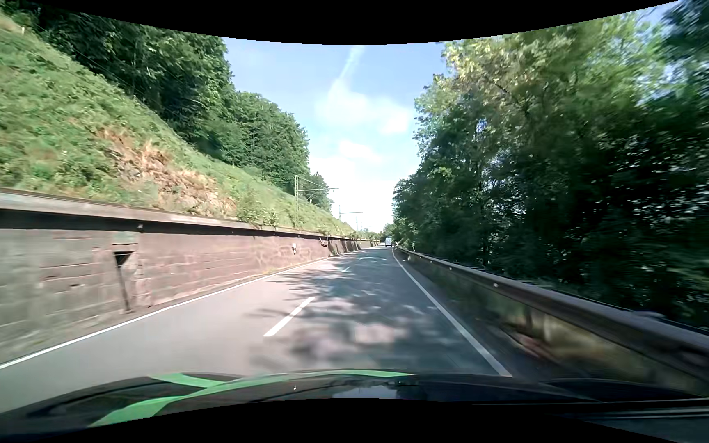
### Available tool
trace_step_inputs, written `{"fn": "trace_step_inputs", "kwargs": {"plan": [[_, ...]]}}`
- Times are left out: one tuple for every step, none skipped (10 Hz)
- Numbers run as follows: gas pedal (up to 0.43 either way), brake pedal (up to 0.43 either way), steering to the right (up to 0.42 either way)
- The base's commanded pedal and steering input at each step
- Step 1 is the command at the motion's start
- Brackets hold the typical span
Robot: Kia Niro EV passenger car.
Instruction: Follow the waypoints while adhering to traffic rules and regulations
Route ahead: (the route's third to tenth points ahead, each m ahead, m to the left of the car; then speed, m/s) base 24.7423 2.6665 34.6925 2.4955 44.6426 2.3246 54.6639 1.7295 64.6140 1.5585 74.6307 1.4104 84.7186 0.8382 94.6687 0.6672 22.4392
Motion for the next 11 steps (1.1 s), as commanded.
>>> {"fn": "trace_step_inputs", "kwargs": {"plan": [[0.157, 0.000, 0.003], [0.157, 0.000, 0.003], [0.157, 0.000, 0.003], [0.157, 0.000, 0.003], [0.157, 0.000, 0.003], [0.157, 0.000, 0.003], [0.157, 0.000, 0.002], [0.169, 0.000, 0.003], [0.169, 0.000, 0.003], [0.177, 0.000, 0.003], [0.177, 0.000, 0.003]]}}
